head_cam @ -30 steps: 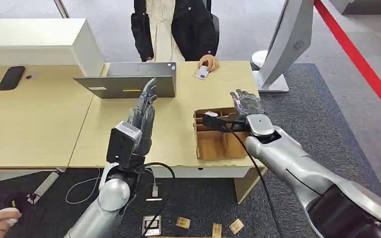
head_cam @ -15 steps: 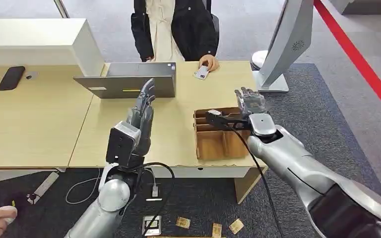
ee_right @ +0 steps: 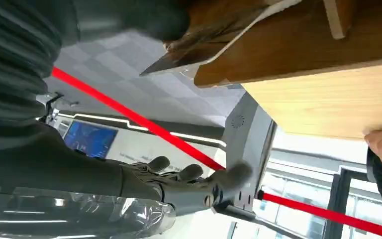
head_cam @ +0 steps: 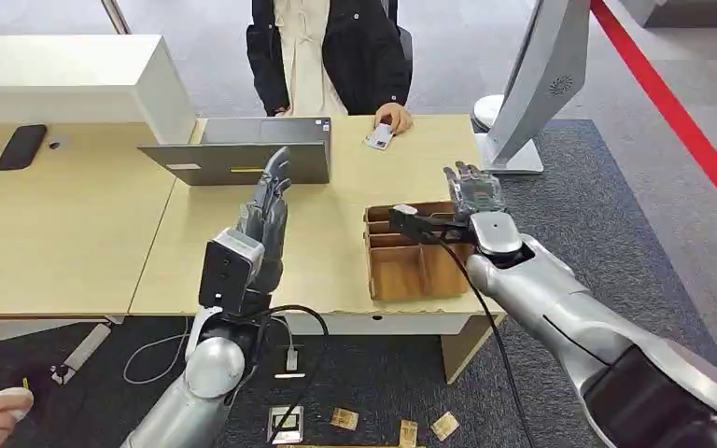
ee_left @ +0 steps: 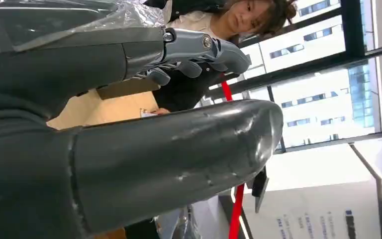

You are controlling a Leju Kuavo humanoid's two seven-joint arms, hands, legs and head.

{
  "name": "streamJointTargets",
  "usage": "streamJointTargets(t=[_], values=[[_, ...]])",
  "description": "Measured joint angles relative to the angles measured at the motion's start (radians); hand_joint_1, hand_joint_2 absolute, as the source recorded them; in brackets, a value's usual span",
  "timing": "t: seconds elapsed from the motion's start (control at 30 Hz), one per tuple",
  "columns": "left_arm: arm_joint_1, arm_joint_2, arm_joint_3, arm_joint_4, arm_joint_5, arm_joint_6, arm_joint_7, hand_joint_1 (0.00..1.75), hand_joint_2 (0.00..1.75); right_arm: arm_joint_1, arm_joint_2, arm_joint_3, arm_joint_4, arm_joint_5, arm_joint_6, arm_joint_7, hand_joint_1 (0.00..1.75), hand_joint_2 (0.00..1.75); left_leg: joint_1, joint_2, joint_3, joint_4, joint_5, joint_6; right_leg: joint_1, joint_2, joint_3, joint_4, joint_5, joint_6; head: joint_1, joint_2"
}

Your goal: Pass the card to the sensor for recognition and then transmit it.

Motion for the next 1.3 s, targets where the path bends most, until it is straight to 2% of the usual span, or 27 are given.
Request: streamJointTargets(t=[0.5,1.27,1.3], values=[[0.0,0.0,0.0,0.0,0.001,0.003,0.0,0.0,0.0,0.0,0.005,0.0,0.0,-0.003,-0.015,-0.015,1.75,1.75,0.0,0.0,0.0,0.0,0.0,0.0,0.0,0.0,0.0,0.0,0.0,0.0,0.0,0.0],[0.0,0.0,0.0,0.001,0.011,-0.01,-0.001,0.0,0.0,0.011,-0.006,-0.005,-0.002,0.003,-0.035,-0.002,1.75,1.75,0.0,0.0,0.0,0.0,0.0,0.0,0.0,0.0,0.0,0.0,0.0,0.0,0.0,0.0],[0.0,0.0,0.0,0.001,0.012,-0.01,-0.001,0.0,0.0,0.012,-0.007,-0.007,-0.002,0.003,-0.035,-0.002,0.65,1.75,0.0,0.0,0.0,0.0,0.0,0.0,0.0,0.0,0.0,0.0,0.0,0.0,0.0,0.0]])
